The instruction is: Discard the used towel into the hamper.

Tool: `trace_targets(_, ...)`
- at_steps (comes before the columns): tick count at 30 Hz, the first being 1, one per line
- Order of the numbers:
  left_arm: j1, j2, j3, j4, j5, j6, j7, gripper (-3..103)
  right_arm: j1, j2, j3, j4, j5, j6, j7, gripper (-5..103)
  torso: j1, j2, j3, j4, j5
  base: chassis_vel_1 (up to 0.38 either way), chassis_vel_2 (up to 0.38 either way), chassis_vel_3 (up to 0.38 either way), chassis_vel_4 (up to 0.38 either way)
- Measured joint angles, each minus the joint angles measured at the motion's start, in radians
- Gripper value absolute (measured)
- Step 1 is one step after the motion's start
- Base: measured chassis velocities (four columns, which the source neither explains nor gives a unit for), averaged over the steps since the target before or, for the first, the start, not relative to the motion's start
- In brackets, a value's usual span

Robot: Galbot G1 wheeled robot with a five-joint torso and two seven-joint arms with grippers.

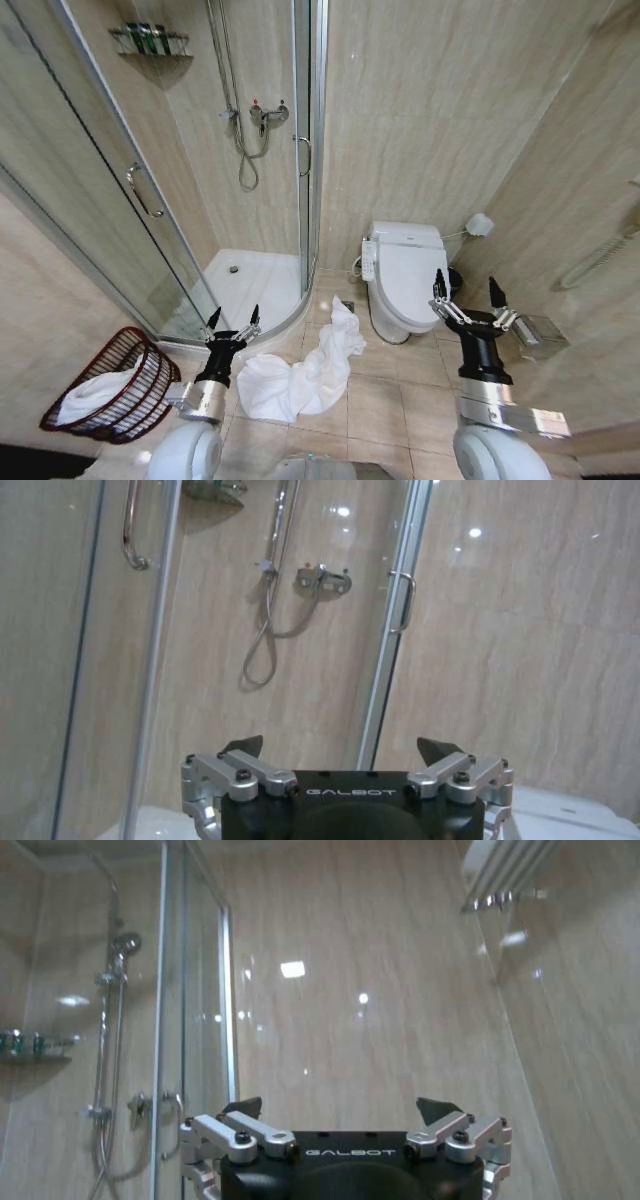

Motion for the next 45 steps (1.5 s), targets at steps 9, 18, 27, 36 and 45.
trace_targets(9, 0.000, 0.000, 0.000, 0.000, 0.000, 0.000, 0.000, 100, -0.014, -0.009, 0.003, -0.163, 0.043, 0.018, -0.008, 100, -0.024, -0.050, -0.026, -0.0001, 0.0001, -0.006, -0.003, 0.003, -0.001)
trace_targets(18, 0.000, 0.000, 0.000, 0.000, 0.000, 0.000, 0.000, 100, -0.033, -0.009, -0.002, -0.306, 0.042, 0.082, -0.013, 100, -0.046, -0.099, -0.054, -0.0001, 0.0002, 0.000, 0.000, 0.000, 0.000)
trace_targets(27, 0.000, 0.000, 0.000, 0.000, 0.000, 0.000, 0.000, 100, -0.060, 0.001, -0.003, -0.374, -0.010, 0.156, -0.010, 100, -0.064, -0.140, -0.077, -0.0001, 0.0000, 0.000, 0.000, 0.000, 0.000)
trace_targets(36, 0.000, 0.000, 0.000, 0.000, 0.000, 0.000, 0.000, 100, -0.045, 0.003, -0.019, -0.479, 0.045, 0.139, -0.003, 100, -0.088, -0.194, -0.106, -0.0001, 0.0001, 0.000, 0.000, 0.000, 0.000)
trace_targets(45, 0.000, 0.000, 0.000, 0.000, 0.000, 0.000, 0.000, 100, -0.045, 0.028, -0.023, -0.583, -0.033, 0.217, 0.034, 100, -0.110, -0.240, -0.131, -0.0001, -0.0001, 0.000, 0.000, 0.000, 0.000)
